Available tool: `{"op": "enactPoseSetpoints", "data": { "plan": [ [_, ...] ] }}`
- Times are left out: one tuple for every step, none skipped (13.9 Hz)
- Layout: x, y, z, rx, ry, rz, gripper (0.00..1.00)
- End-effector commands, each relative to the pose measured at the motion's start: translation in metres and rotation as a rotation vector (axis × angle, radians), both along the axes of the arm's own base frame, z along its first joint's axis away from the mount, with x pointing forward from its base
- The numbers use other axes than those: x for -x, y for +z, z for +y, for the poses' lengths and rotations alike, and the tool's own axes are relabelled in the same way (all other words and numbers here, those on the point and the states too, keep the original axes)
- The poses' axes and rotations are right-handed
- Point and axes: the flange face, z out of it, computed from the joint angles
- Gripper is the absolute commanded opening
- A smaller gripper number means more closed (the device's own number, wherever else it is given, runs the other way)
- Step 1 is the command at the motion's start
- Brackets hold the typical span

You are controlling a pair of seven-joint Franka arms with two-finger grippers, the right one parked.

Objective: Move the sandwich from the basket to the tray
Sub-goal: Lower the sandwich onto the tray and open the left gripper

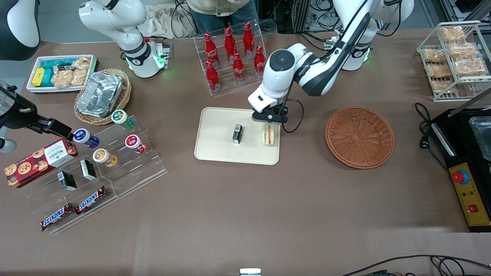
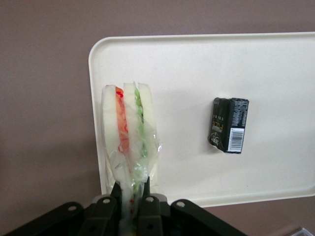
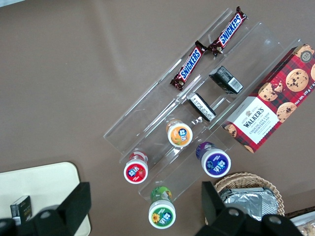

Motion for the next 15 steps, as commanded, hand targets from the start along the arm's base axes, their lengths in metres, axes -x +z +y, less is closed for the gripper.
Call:
{"op": "enactPoseSetpoints", "data": {
  "plan": [
    [-0.001, -0.016, -0.009, 0.011, 0.007, -0.009, 0.00],
    [0.000, -0.025, -0.010, 0.016, 0.018, -0.003, 0.00],
    [0.003, -0.027, -0.012, 0.016, 0.018, -0.008, 0.00],
    [0.003, -0.034, -0.014, 0.013, 0.024, -0.009, 0.00],
    [0.003, -0.041, -0.013, 0.003, 0.026, -0.012, 0.00],
    [0.004, -0.049, -0.015, -0.002, 0.019, -0.022, 0.00],
    [0.004, -0.054, -0.015, -0.005, 0.022, -0.035, 0.00],
    [0.004, -0.057, -0.016, -0.005, 0.024, -0.046, 0.00],
    [0.004, -0.057, -0.015, -0.009, 0.023, -0.047, 0.00],
    [0.003, -0.061, -0.012, -0.014, 0.027, -0.042, 0.00],
    [0.001, -0.063, -0.009, -0.019, 0.027, -0.042, 0.00],
    [0.000, -0.063, -0.007, -0.020, 0.026, -0.043, 0.28],
    [-0.003, -0.063, -0.005, -0.020, 0.026, -0.043, 0.56],
    [-0.003, -0.064, -0.003, -0.024, 0.027, -0.042, 0.79],
    [-0.003, -0.064, -0.003, -0.024, 0.028, -0.041, 0.99]
  ]
}}
